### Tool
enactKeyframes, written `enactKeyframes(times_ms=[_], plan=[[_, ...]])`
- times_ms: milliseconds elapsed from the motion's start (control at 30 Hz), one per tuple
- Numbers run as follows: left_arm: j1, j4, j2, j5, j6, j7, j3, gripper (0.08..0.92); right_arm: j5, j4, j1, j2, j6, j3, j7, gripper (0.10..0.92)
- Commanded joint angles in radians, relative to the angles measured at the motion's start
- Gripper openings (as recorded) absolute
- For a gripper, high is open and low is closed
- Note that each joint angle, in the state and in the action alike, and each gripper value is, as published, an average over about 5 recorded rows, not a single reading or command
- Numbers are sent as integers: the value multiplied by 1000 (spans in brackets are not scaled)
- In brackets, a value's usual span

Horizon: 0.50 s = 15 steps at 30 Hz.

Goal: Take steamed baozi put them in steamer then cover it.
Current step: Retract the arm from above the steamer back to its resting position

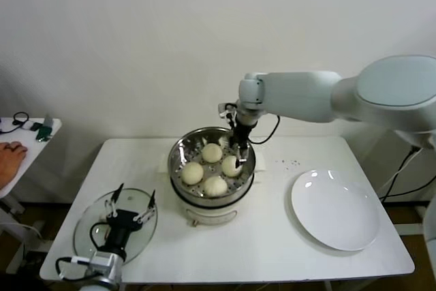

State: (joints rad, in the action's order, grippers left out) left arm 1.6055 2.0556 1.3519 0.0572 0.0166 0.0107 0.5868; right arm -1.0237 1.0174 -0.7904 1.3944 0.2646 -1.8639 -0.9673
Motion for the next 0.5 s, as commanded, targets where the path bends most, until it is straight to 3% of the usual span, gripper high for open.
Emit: enactKeyframes(times_ms=[33,200,500], plan=[[7,0,-10,4,-3,-3,0,823,-48,118,-81,-204,-46,58,120,823],[17,8,-23,9,-2,-14,7,823,-60,245,-98,-387,-296,49,472,823],[29,34,-10,59,3,-9,3,823,51,471,62,-747,-384,282,744,823]])
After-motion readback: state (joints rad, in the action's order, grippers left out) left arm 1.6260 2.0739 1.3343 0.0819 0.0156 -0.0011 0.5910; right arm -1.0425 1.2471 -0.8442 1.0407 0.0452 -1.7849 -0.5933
